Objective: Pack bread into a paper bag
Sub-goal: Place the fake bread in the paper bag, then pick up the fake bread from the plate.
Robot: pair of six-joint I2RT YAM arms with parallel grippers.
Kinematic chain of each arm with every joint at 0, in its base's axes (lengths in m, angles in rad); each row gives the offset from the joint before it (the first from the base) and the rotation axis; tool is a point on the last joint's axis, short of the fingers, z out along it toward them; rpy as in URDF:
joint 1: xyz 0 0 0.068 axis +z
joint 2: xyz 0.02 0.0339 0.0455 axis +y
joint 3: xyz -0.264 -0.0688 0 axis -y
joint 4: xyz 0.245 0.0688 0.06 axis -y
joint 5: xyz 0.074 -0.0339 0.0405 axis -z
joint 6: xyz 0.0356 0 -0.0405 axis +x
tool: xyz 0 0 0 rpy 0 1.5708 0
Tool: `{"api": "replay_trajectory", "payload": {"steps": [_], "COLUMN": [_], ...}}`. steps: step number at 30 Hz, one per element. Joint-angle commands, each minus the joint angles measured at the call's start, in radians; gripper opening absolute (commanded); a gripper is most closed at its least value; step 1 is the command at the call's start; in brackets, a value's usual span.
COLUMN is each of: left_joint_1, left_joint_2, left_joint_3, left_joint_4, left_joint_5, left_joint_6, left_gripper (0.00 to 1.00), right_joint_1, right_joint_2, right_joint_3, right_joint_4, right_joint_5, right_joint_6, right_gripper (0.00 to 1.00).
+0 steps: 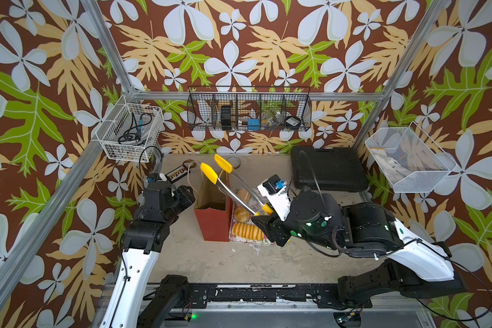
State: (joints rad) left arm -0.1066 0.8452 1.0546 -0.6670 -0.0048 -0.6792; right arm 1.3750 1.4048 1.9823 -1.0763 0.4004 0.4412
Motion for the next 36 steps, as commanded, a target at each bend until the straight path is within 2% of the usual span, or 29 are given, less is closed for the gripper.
{"api": "replay_trajectory", "payload": {"steps": [1,8,16,22,29,36], "left_joint_1": [-0.001,0.000,0.000,0.000,0.000,0.000], "left_joint_2": [0.002,-0.006,-0.019,-0.038,-0.046,-0.055], "left_joint_3": [-0.037,-0.045,-0.029,0.010,0.020,0.017], "left_joint_4": [0.112,0.137,0.108,0.070,0.049,0.035], "left_joint_5": [0.075,0.093,0.127,0.120,0.106,0.082], "left_joint_6": [0.001,0.037,0.032,0.026,0.024,0.023], "left_gripper": [0.59,0.58,0.56,0.56,0.56,0.56], "right_joint_1": [0.001,0.001,0.002,-0.014,-0.134,-0.215], "right_joint_2": [-0.042,-0.176,-0.311,-0.377,-0.437,-0.362], "right_joint_3": [-0.042,-0.272,-0.598,-0.859,-1.038,-1.130], "right_joint_4": [-0.050,-0.073,-0.057,0.026,0.221,0.317], "right_joint_5": [0.135,0.215,0.149,0.108,0.012,-0.068], "right_joint_6": [0.039,0.167,0.355,0.467,0.423,0.357], "right_gripper": [0.57,0.58,0.59,0.63,0.64,0.65]}}
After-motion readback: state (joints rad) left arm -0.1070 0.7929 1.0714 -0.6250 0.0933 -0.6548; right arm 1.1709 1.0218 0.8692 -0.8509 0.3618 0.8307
